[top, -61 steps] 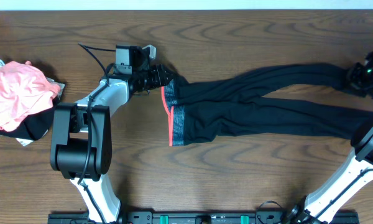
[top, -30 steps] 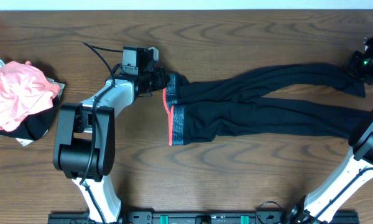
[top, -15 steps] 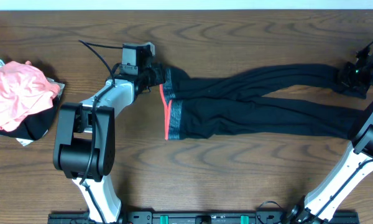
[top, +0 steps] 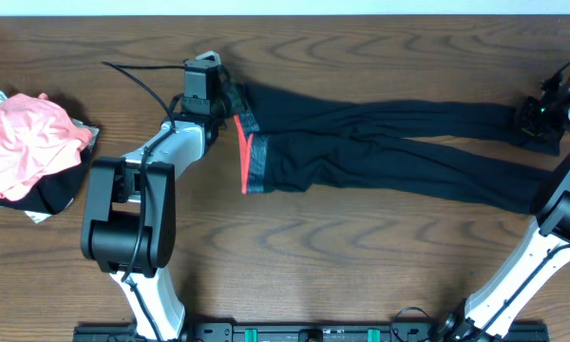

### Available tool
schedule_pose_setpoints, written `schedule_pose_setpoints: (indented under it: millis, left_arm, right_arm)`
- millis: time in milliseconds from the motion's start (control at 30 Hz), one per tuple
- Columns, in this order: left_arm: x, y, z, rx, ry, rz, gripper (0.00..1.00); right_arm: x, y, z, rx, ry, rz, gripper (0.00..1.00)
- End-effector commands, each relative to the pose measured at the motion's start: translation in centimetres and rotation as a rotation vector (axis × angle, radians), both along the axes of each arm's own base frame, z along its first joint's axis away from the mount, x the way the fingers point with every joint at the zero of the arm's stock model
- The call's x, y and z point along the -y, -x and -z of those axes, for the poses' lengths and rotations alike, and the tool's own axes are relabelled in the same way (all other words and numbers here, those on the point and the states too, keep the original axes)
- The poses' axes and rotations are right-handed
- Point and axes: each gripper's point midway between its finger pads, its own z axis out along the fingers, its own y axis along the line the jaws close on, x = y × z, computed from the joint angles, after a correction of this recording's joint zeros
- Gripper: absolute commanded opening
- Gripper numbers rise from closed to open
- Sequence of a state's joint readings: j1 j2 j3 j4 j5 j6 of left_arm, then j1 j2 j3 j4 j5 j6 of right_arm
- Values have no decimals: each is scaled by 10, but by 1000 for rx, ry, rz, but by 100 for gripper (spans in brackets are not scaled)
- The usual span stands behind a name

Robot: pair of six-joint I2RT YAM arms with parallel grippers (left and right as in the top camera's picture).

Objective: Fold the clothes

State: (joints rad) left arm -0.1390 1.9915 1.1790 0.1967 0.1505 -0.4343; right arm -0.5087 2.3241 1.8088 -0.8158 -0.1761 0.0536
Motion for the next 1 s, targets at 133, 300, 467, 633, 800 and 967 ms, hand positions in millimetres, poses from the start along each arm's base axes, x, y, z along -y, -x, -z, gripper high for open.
schedule_pose_setpoints:
  millis: [133,300,467,633,800,967]
  left_arm:
    - [-17,-7,-19,32,93,-11,9]
    - [-11,1,-54,87,47,97,42]
    - [-13,32,-92,61,7,130,51]
    - [-7,91,-80,-164,3,153,51]
    - [6,132,-45,-339,-66,270,51]
    - [36,153,-17,-391,-118,434,52]
  right_arm:
    - [-10,-6,14,35,-66,-13,47]
    - [-1,-14,-30,131,-55,10,53]
    - [17,7,-95,159,39,56,55]
    - [31,76,-131,-28,150,205,57]
    - [18,125,-126,-201,100,251,57]
    - [-10,143,-99,-275,-27,221,57]
